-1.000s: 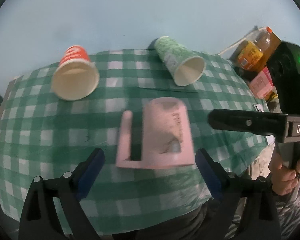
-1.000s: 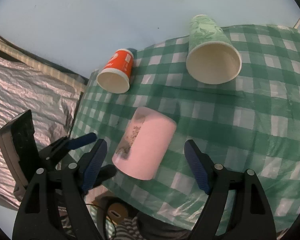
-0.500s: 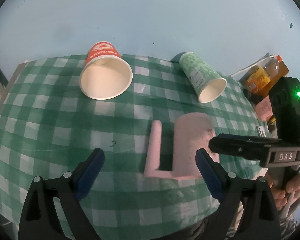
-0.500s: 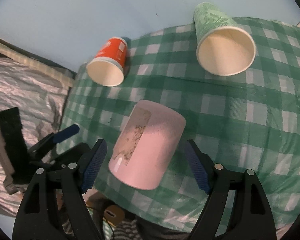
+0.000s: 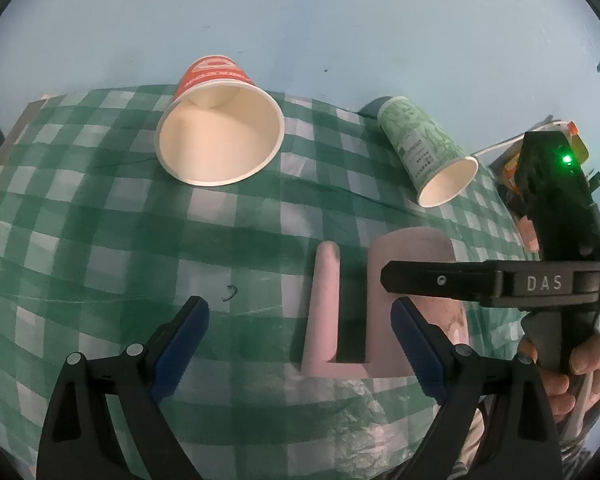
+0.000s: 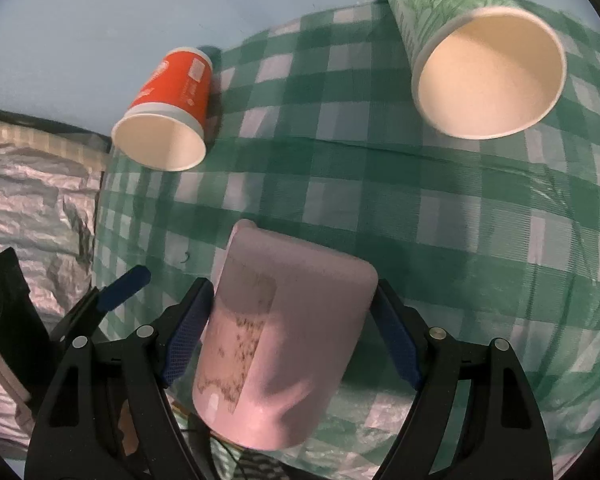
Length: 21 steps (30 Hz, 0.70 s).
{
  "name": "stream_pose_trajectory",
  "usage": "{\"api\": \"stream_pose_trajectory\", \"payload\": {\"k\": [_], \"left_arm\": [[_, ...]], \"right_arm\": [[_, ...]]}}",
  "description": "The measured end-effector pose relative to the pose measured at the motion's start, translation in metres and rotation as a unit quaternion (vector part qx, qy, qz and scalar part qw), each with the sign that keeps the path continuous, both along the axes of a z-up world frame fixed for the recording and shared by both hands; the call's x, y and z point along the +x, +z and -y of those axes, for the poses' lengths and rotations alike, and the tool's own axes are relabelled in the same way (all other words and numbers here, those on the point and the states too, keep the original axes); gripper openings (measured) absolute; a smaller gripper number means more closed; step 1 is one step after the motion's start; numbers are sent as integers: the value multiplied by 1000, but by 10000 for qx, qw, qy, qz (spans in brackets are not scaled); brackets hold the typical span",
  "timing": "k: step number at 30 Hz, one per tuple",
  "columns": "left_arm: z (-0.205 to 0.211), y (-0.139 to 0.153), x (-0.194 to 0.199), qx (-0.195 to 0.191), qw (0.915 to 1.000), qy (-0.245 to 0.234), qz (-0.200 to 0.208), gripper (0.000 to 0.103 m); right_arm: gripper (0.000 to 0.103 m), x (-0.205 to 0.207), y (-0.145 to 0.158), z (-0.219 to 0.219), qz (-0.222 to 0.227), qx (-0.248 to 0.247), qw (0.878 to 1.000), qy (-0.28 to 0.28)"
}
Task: Flip cup upside down
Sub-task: 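Lower the inverted pink mug onto the tablecloth with the right tool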
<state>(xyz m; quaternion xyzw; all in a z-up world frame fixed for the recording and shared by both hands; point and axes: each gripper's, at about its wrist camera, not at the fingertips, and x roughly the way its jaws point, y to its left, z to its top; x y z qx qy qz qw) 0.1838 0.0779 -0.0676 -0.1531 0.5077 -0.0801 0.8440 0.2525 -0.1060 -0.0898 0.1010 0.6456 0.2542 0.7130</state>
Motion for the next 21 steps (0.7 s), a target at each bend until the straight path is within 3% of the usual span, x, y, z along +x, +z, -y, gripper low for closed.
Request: {"api": "stream_pose_trajectory", "payload": {"k": [9, 13, 21], "left_arm": [[-7, 0, 1, -91, 9999, 131, 40, 94], [-15, 2, -10, -360, 9986, 346, 145, 94], [-14, 12, -33, -186, 9977, 475, 452, 94]], "right_arm": [[78, 8, -4, -2, 8, 119, 9999, 72], [78, 3, -2, -5, 242, 219, 9990, 303], [75, -29, 19, 1, 1166, 235, 9916, 507]]}}
